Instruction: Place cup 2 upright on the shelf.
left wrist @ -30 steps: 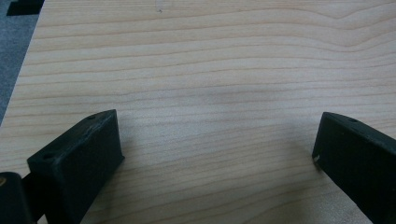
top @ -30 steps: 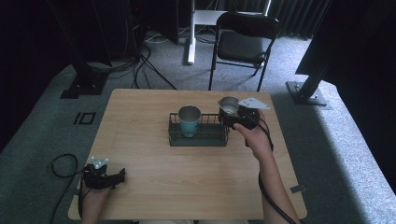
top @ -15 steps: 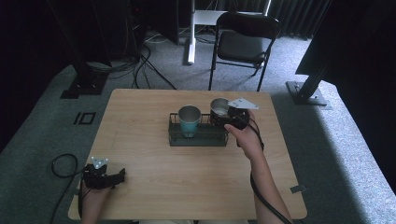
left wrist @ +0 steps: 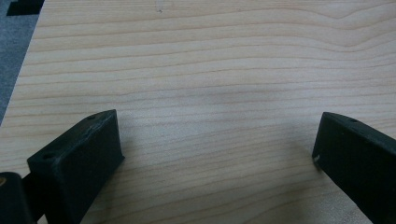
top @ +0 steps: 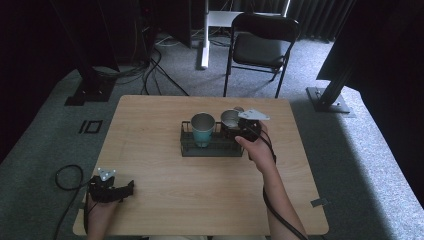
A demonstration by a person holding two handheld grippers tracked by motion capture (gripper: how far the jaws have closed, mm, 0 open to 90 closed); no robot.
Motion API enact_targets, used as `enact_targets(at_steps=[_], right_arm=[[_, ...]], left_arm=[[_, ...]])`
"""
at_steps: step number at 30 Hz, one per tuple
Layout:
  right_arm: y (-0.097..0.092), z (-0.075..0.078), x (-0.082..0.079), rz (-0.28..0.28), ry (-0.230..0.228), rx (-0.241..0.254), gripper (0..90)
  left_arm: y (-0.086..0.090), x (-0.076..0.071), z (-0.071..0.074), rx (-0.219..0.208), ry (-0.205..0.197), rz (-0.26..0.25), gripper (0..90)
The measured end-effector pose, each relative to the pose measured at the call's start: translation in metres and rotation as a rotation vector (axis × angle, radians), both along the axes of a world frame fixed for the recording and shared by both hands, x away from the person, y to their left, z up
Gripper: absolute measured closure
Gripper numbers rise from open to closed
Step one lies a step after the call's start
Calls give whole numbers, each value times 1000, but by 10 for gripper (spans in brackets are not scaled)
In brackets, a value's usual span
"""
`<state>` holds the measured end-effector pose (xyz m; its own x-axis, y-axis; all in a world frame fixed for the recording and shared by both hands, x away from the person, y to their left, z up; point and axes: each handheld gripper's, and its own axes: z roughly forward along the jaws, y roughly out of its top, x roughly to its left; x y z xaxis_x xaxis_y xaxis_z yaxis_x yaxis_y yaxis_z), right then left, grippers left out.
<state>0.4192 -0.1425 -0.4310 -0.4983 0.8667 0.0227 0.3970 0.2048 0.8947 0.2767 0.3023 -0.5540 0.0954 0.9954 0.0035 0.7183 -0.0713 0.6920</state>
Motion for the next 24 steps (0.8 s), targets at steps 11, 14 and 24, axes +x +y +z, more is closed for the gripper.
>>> enact_targets(at_steps=[11, 14, 24], right_arm=[[7, -18, 2, -5, 21, -17, 181], [8, -22, 2, 1, 27, -22, 180], [12, -33, 4, -1, 37, -40, 181]], left_arm=[[0, 0, 0, 0, 0, 0, 18], [0, 0, 0, 0, 0, 0, 18], [0, 0, 0, 0, 0, 0, 19]])
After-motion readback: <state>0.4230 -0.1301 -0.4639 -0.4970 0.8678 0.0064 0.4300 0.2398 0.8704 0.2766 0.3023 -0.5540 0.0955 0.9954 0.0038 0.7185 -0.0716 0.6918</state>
